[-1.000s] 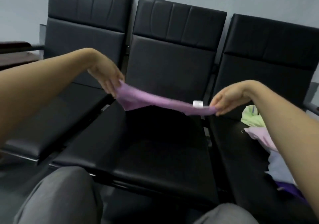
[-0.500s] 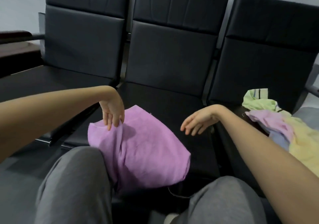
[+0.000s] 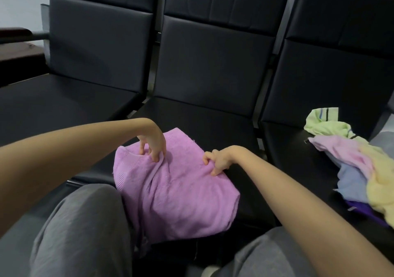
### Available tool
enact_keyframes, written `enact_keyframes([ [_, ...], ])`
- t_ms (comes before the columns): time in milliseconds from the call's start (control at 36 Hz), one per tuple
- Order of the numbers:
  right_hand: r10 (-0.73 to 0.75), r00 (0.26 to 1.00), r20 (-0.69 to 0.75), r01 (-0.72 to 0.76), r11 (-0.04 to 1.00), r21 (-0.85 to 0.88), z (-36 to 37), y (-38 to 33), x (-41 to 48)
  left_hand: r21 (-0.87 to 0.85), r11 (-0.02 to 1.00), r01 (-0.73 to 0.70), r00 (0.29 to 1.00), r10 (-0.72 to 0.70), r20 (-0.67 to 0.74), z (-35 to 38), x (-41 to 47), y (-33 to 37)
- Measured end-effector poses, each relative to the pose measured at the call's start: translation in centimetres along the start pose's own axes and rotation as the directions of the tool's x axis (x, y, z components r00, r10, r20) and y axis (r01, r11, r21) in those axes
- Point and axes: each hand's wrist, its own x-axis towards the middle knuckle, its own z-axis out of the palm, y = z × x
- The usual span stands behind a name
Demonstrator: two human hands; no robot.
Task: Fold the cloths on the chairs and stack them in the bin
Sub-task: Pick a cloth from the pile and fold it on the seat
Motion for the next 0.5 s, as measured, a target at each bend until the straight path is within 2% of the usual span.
enact_keyframes([
  [83,-0.050,0.976,-0.213,0.071,0.993,0.090,0.2,1.4,1.5,0.003,0.999,-0.039,0.995,0.039,-0.095,-0.5,1.0,0.1],
  [167,-0.015,0.867,-0.498,0.117,0.978,0.173,0.6,2.6,3.1,0.071,0.992,-0.104,0.948,0.120,-0.295,-0.3,2.9,0.3],
  [194,0.005,0.822,-0.570,0.125,0.974,0.190,0.8,2.9,3.5,0.111,0.985,-0.130,0.908,0.163,-0.386,-0.2,3.8,0.3],
  [250,0.036,0.739,-0.673,0.118,0.976,0.183,1.1,3.6,4.3,0.204,0.959,-0.198,0.785,0.279,-0.553,0.2,5.5,0.2],
  [278,0.049,0.709,-0.704,0.102,0.980,0.171,1.2,3.9,4.7,0.249,0.936,-0.249,0.736,0.350,-0.580,0.3,6.1,0.3],
  [306,0.059,0.686,-0.725,0.080,0.985,0.155,1.2,4.2,5.0,0.277,0.906,-0.320,0.714,0.423,-0.558,0.3,6.6,0.6],
  [333,0.068,0.673,-0.737,0.050,0.989,0.138,1.1,4.3,5.4,0.261,0.882,-0.392,0.720,0.471,-0.510,0.4,7.1,1.0],
  [389,0.099,0.668,-0.738,-0.043,0.995,0.094,0.7,4.6,6.1,0.120,0.873,-0.473,0.762,0.474,-0.442,0.6,8.2,1.5],
  [417,0.118,0.660,-0.742,-0.106,0.992,0.063,0.4,4.6,6.5,0.071,0.880,-0.469,0.770,0.447,-0.456,0.6,8.8,1.7],
  [500,0.165,0.587,-0.793,-0.241,0.970,0.023,-0.8,4.4,7.5,0.023,0.954,-0.298,0.783,0.258,-0.566,-0.2,10.5,1.8],
])
